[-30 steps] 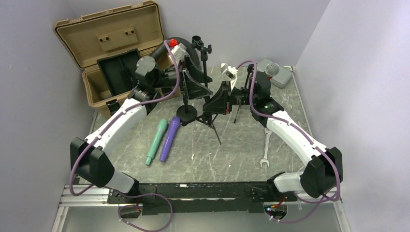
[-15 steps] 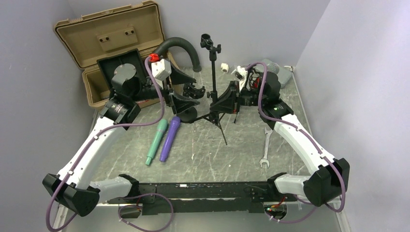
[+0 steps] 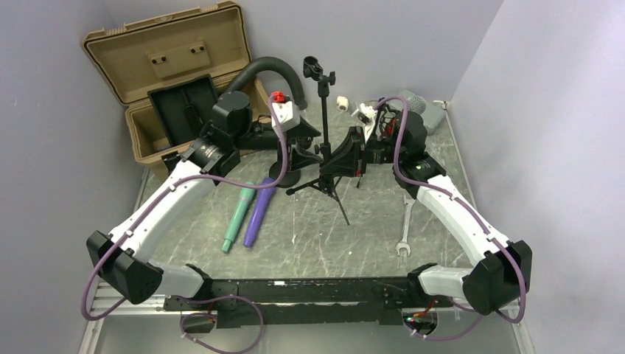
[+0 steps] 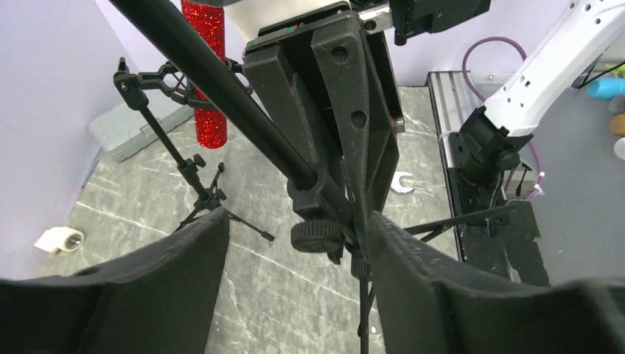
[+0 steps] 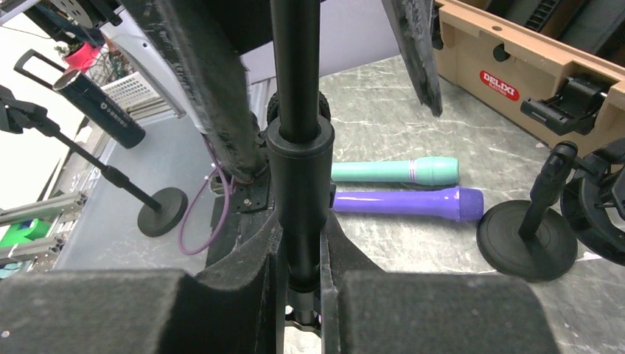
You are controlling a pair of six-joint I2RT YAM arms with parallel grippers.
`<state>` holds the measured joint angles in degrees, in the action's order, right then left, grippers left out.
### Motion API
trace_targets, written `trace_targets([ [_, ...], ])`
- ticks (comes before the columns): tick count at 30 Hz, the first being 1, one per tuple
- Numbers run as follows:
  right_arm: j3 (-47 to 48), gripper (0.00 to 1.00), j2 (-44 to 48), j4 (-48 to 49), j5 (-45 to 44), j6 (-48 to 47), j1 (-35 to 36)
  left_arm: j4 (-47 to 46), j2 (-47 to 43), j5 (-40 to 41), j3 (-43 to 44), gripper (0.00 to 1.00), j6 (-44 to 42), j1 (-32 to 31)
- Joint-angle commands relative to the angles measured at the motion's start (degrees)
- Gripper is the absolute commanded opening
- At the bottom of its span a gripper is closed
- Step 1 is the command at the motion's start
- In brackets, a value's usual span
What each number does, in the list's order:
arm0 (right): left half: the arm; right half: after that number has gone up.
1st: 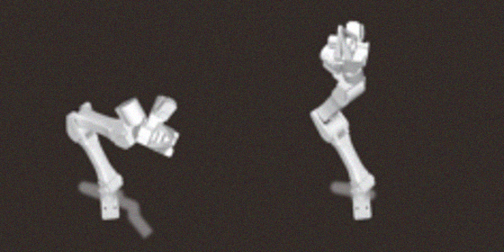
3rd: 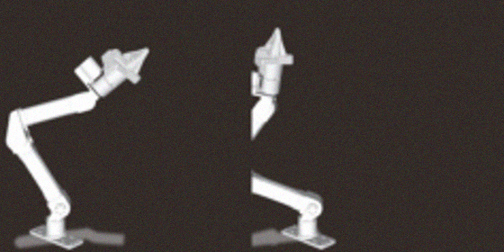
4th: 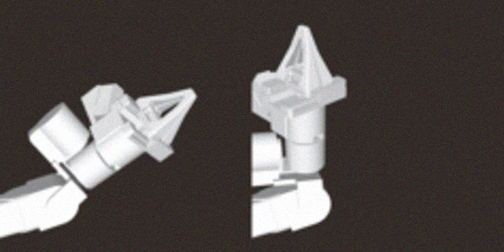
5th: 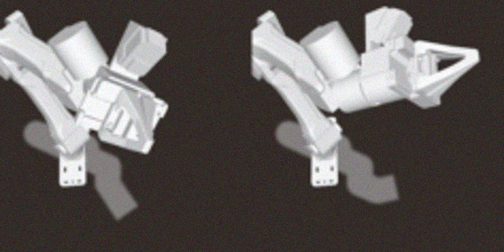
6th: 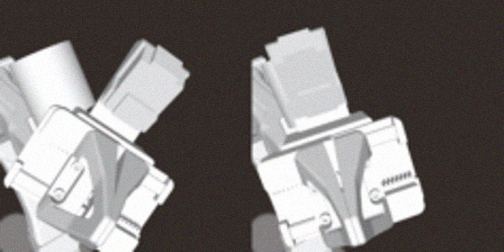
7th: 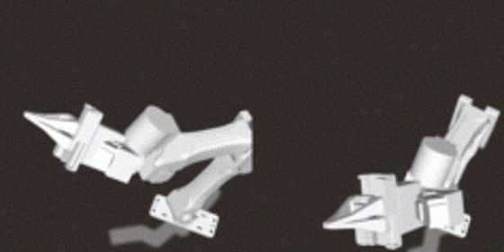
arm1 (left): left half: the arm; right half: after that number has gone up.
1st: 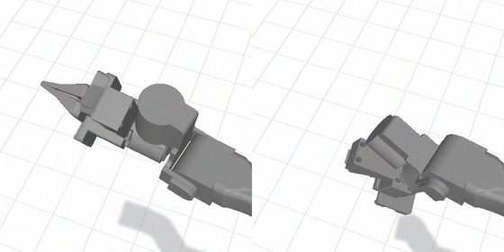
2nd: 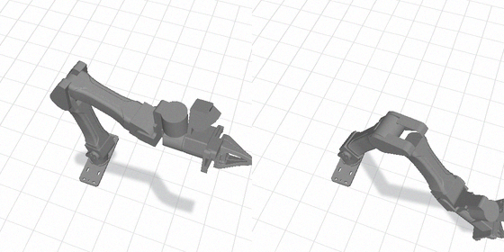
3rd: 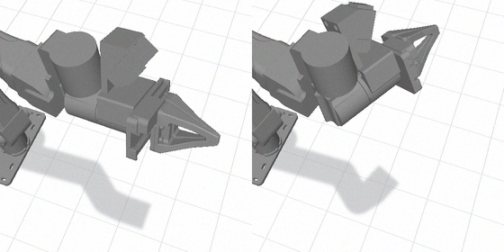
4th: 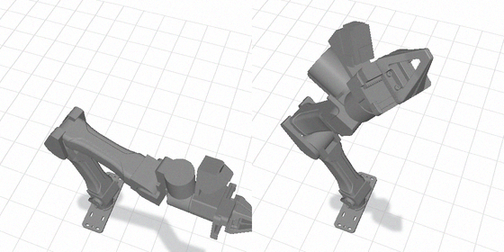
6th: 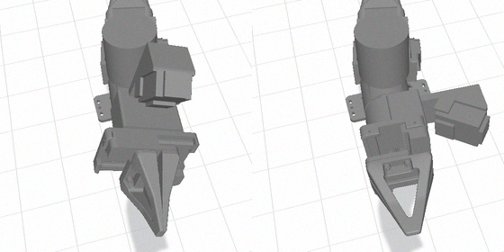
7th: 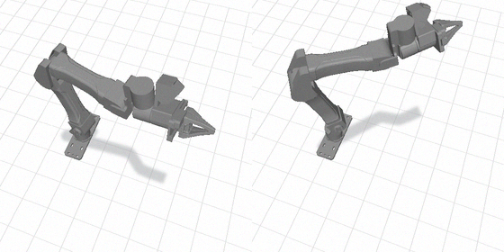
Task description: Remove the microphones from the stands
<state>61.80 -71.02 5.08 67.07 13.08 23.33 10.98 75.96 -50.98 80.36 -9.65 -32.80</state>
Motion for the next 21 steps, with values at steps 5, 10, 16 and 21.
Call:
trace_targets([
  [5,0.1,0.0,2.3,4.9,1.5,-0.6,-0.2,0.3,1.5,-0.1,3.3,0.39,-1.4,-1.4],
  [10,0.4,0.0,2.7,2.7,0.3,-2.6,-0.2,1.2,0.6,-0.4,2.0,0.0,0.2,-1.3],
  [16,2.2,0.0,3.2,-4.6,-2.9,-12.1,-0.1,-12.4,2.2,-10.3,-2.8,0.0,26.1,0.0],
  [21,3.4,0.0,3.7,-10.7,-6.0,-19.1,-0.1,-52.1,7.1,-18.3,-10.9,0.02,68.7,1.9],
])
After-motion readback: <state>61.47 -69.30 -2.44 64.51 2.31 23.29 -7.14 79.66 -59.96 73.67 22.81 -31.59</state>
